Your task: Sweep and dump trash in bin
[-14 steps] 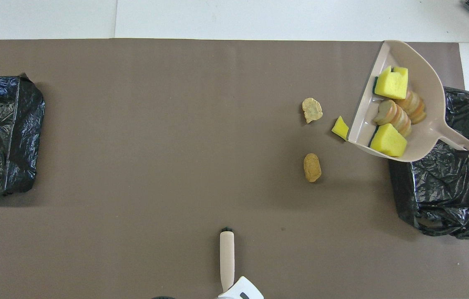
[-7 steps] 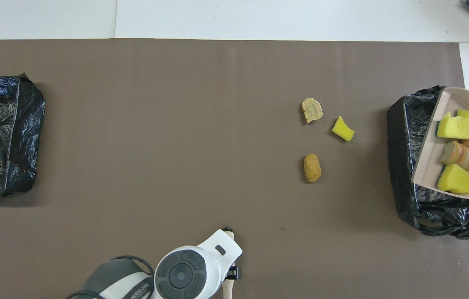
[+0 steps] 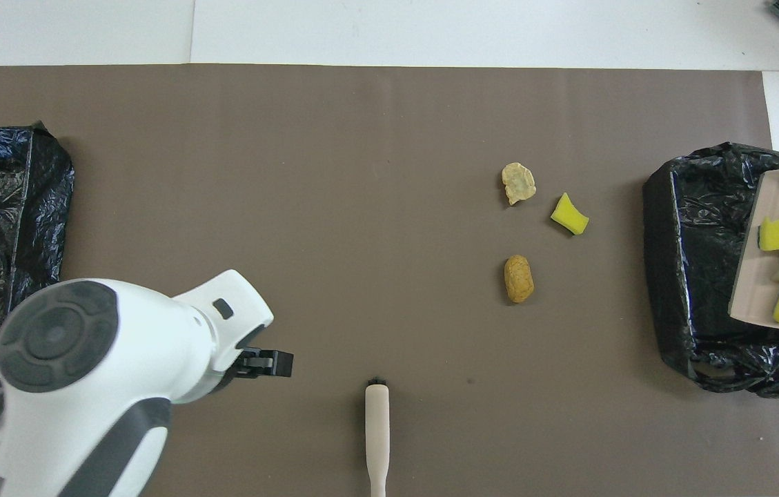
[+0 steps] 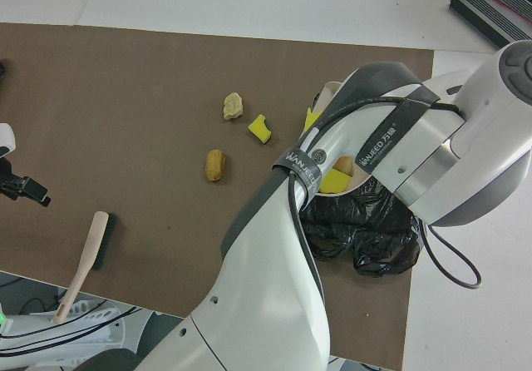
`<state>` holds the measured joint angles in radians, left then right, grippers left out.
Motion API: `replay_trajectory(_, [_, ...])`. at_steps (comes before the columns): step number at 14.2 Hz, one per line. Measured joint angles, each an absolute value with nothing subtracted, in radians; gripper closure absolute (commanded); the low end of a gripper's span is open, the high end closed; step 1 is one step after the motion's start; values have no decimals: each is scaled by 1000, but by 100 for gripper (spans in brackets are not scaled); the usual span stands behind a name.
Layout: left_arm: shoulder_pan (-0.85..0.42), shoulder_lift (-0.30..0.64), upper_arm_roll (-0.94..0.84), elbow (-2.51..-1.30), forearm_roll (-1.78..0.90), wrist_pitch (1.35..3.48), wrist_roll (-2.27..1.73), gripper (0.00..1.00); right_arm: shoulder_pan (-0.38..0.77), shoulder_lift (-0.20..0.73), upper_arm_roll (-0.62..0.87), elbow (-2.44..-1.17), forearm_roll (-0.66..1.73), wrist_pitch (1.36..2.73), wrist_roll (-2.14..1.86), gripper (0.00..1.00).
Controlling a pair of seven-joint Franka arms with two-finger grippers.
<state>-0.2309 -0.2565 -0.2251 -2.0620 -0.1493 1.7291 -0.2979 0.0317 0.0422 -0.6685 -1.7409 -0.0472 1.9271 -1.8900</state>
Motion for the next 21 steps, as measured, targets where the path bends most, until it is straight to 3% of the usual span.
replay_trajectory(5, [-226, -184, 6, -1744, -81, 1515, -105, 0, 46, 104, -628, -1742, -242, 1978, -1896, 100])
replay_trajectory(10, [-205, -35, 47, -1451, -12, 1357, -13, 0, 61, 110, -522, -1740, -427, 1979, -1878, 100])
replay_trajectory(14, [-160, 10, 36, -1384, -13, 1309, 20, 0, 61, 111, -501, -1734, -482, 1979, -1815, 100])
replay_trajectory(21, [-151, -38, 34, -1417, -18, 1280, 28, 0, 62, 112, -433, -1647, -512, 1834, -1789, 100])
